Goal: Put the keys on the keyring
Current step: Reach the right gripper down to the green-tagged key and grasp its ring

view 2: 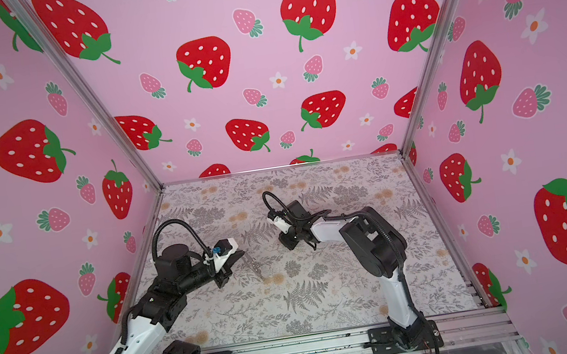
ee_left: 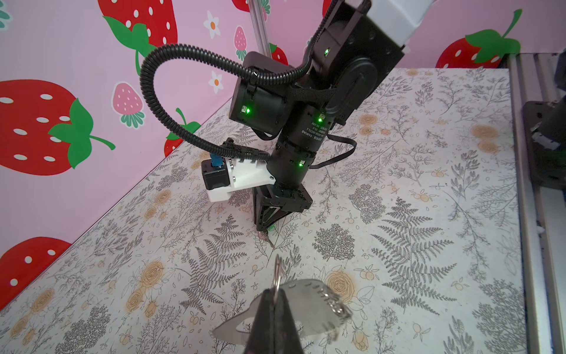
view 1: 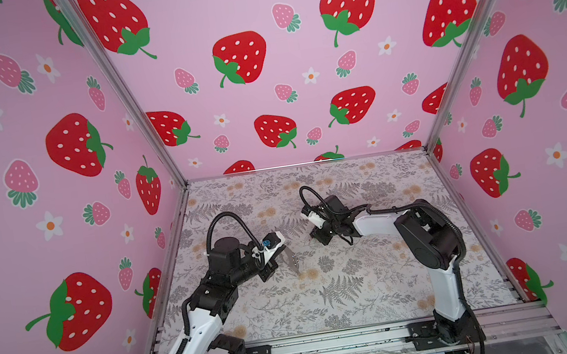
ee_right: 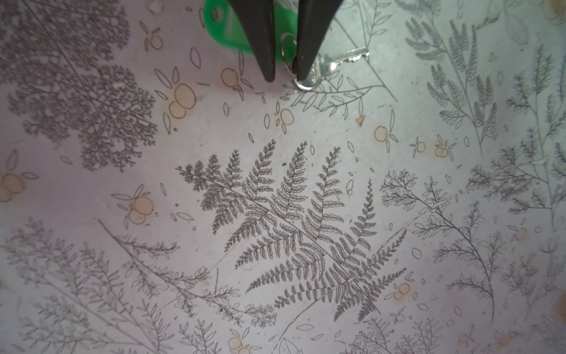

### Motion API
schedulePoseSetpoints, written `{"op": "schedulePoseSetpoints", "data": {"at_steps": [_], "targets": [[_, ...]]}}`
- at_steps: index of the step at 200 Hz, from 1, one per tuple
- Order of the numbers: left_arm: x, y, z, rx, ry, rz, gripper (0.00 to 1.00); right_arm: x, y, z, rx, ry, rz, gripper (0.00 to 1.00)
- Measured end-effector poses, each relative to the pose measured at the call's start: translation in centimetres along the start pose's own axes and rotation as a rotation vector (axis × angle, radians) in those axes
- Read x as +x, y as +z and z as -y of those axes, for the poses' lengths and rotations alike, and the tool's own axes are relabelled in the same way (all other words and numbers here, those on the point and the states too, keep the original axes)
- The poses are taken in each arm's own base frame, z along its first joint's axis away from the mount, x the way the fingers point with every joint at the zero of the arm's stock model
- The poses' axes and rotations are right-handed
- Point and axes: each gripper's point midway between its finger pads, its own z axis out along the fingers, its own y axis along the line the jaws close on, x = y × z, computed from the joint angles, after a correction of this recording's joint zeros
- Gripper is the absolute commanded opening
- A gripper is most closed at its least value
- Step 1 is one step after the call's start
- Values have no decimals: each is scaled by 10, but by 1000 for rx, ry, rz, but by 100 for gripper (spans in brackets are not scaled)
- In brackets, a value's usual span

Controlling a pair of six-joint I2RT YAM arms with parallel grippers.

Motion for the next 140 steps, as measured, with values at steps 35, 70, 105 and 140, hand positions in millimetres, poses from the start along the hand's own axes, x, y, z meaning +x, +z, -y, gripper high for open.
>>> {"op": "schedulePoseSetpoints", "data": {"at_steps": [35,70,105,140], "targets": [[2,2,0,3,-4,-5,0,2,-1,-2,-13,-4,-18,10],[3,2,0,3,-5,-7,0,1,-2,-5,-25,-11,-18,3],[7,3,1,6,-9,-13,0,3,-4,-6,-29,-17,-27,0],[7,3,3,14,-11,-9,0,0,-14,-9,-33,-19,-14,0]]}}
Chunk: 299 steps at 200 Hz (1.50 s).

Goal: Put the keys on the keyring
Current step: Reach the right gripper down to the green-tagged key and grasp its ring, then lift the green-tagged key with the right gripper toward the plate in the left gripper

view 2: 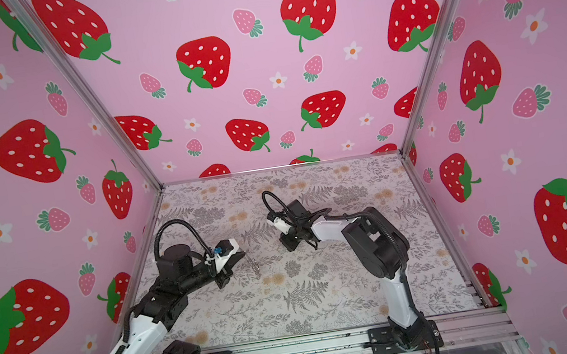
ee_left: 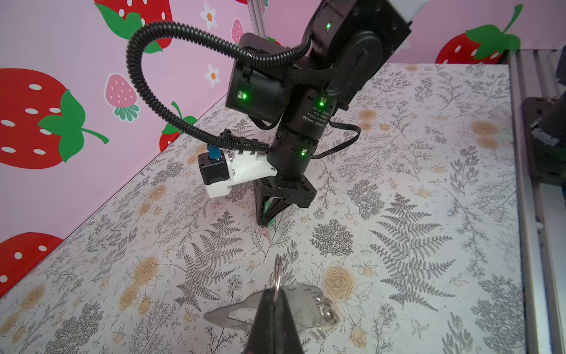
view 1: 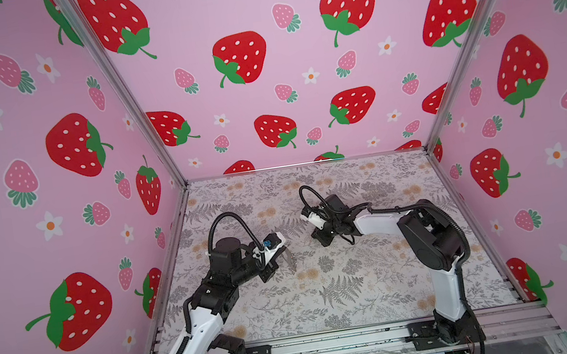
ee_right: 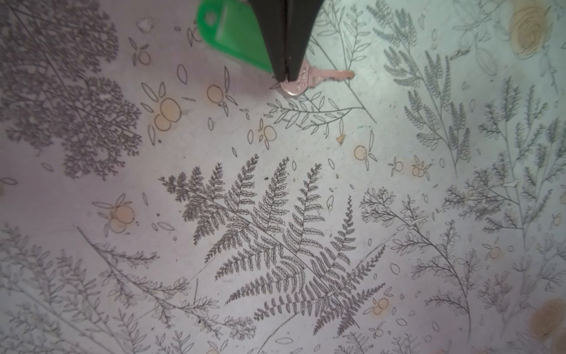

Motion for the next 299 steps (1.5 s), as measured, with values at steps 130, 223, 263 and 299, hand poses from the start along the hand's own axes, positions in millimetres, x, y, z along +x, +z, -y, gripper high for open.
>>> {"op": "schedulePoseSetpoints", "data": {"at_steps": [130,223,263,299], "targets": [[-29,4,35,122,131,61,0,-61,-163,-77,-125,-206,719,0],[-48,25,49,6,470,-7,0,-83,-240,-120,-273,-236,935,0],[-51,31,48,-52,605,-36,0,-81,-251,-130,-322,-231,932,0],[-57,29,45,-74,665,-30,0,-73,-243,-134,-365,-175,871,0]]}}
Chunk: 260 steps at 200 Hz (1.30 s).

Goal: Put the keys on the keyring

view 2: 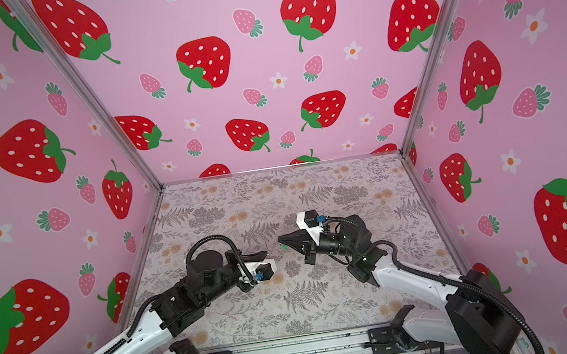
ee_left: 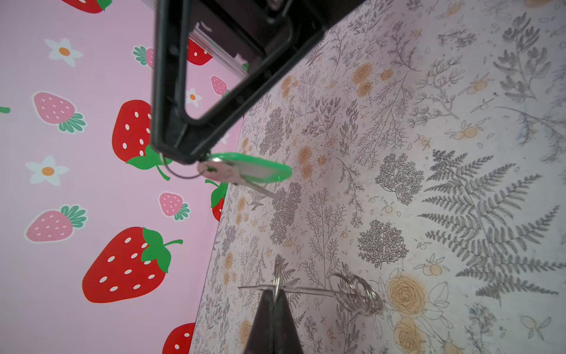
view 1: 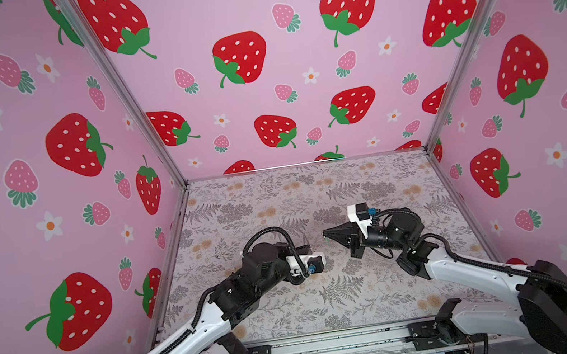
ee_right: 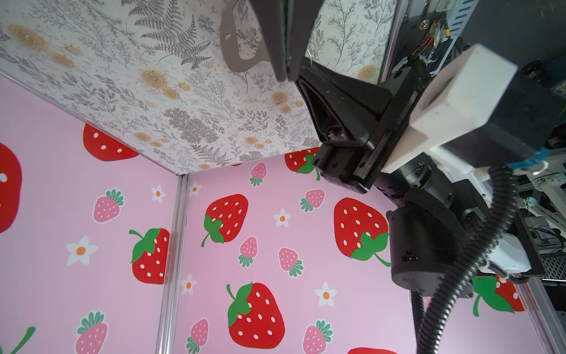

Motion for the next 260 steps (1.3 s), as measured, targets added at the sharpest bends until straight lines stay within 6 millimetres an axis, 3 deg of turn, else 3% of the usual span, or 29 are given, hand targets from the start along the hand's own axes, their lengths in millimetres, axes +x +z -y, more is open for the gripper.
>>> {"op": "schedulePoseSetpoints", "data": {"at_steps": [28,98,260], "targets": [[-4,-1,-2,-1,29,15,0,12,0,-4,-4,69,-51,0],[-15,3,2,38,61,60,0,17,0,-19,-24,148,-92,0],[-27,3,2,50,99,70,0,23,4,-18,-17,206,-125,0]]}}
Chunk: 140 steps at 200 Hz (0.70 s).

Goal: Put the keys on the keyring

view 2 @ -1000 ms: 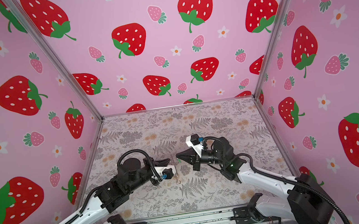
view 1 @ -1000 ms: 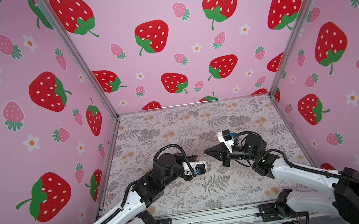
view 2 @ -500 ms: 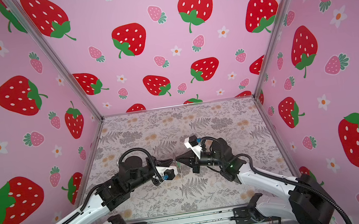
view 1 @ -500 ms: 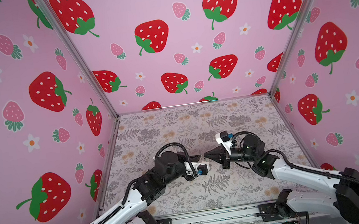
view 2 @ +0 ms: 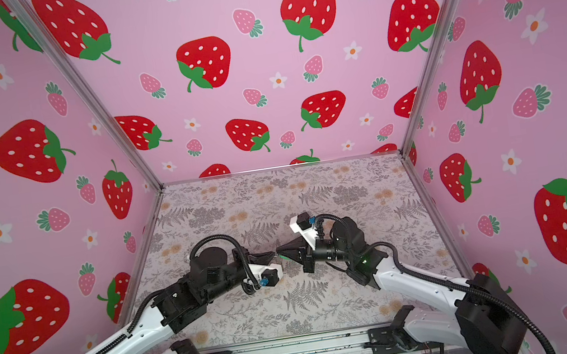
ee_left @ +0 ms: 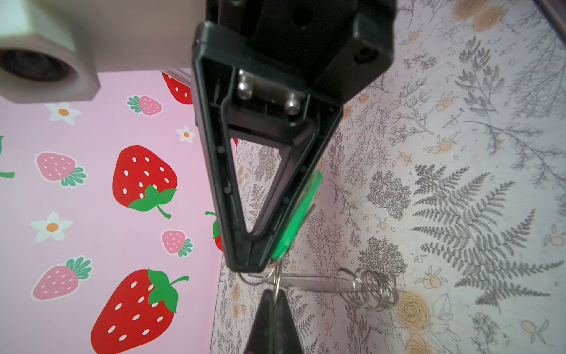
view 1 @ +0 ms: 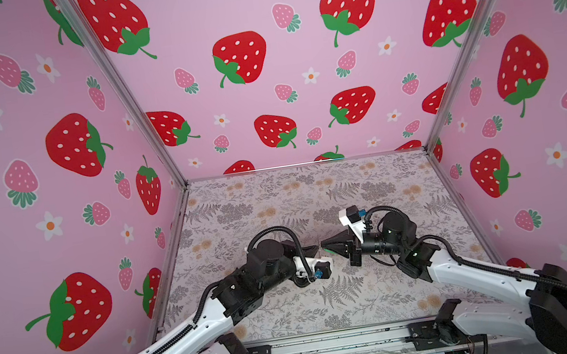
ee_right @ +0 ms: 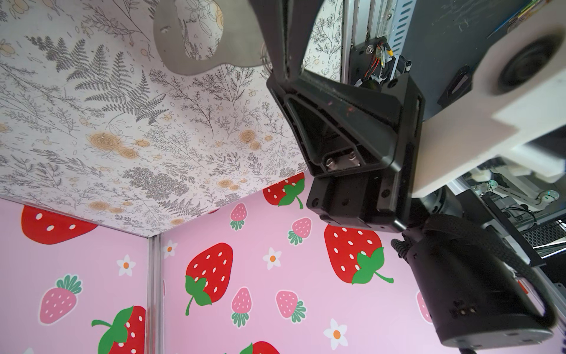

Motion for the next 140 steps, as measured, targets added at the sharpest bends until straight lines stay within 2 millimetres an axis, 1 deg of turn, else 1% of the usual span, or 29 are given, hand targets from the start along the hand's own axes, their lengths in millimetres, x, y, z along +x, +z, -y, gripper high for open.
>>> {"op": "schedulePoseSetpoints", "data": {"at_steps": [47,93,140], "targets": [[5,1,1,2,1,-27,0,1,0,0,1,7,-3,0],[10,1,1,1,3,-58,0,-7,-4,-4,-1,11,17,0],[9,0,-4,-13,7,-66,0,-10,-5,-4,8,18,28,0]]}}
